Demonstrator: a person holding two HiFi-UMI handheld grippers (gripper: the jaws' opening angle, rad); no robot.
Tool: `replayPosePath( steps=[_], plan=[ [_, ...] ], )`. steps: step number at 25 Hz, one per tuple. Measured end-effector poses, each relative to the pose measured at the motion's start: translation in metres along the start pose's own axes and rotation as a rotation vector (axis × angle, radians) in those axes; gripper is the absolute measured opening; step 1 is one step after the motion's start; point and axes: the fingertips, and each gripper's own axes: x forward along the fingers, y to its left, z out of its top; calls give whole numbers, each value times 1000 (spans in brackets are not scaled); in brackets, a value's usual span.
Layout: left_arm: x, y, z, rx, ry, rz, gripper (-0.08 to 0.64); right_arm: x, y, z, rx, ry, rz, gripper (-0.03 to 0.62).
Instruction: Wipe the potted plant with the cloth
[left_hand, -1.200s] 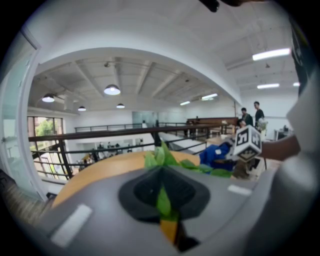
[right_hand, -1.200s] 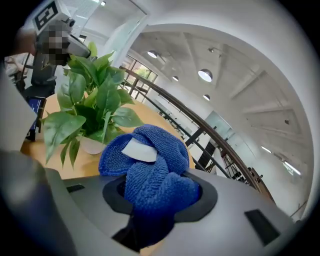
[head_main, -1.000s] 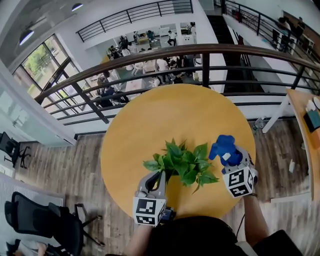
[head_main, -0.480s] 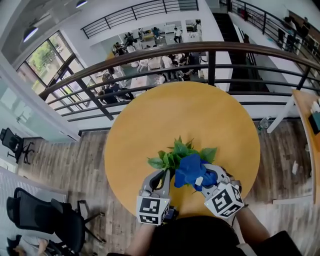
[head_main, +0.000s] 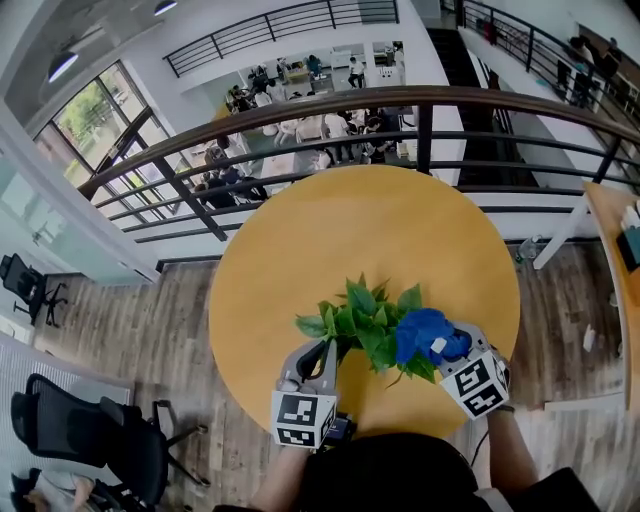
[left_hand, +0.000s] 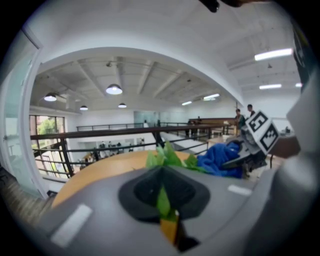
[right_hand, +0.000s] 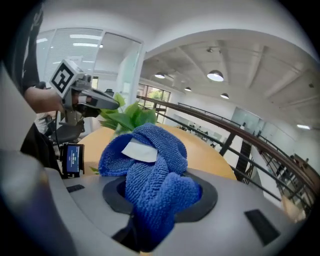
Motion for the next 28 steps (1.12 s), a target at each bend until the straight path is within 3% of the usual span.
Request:
replayPosePath(
  steps=[4,8,10,12,16,21,23,25,28],
  plan=[
    [-2,-3,1,2,1,-2,2,-14,-41,-20,203,-1,-106,161],
    [-1,-4,1,0,-2,-2,2,-34,-74,-7,296,-113,-203,161],
    [-1,-5,0,-1,-5,-2,2,-33,-69,8,278,-166,-168,161],
    [-1,-5,0,-3,-7,-4,2,-24,-53,13,224,-156,-125,161],
    [-1,-6,1,-4,-8,-10,2,-1,-37,-26,154,9,-145,161],
    [-2,-5,0,-2,-10,-8,2,4,-50,-91,36,242,-243,161],
    [-3,-6,1,0,-12,-10,2,-3,-59,-98,-3,279,-285,161],
    [-3,-8,2,2,-12,-12,2,-10,-69,-88,0,243,-323,161],
    [-2,-10,2,7,-12,-19,2,-19,-80,-40,44,73,-347,161]
  ],
)
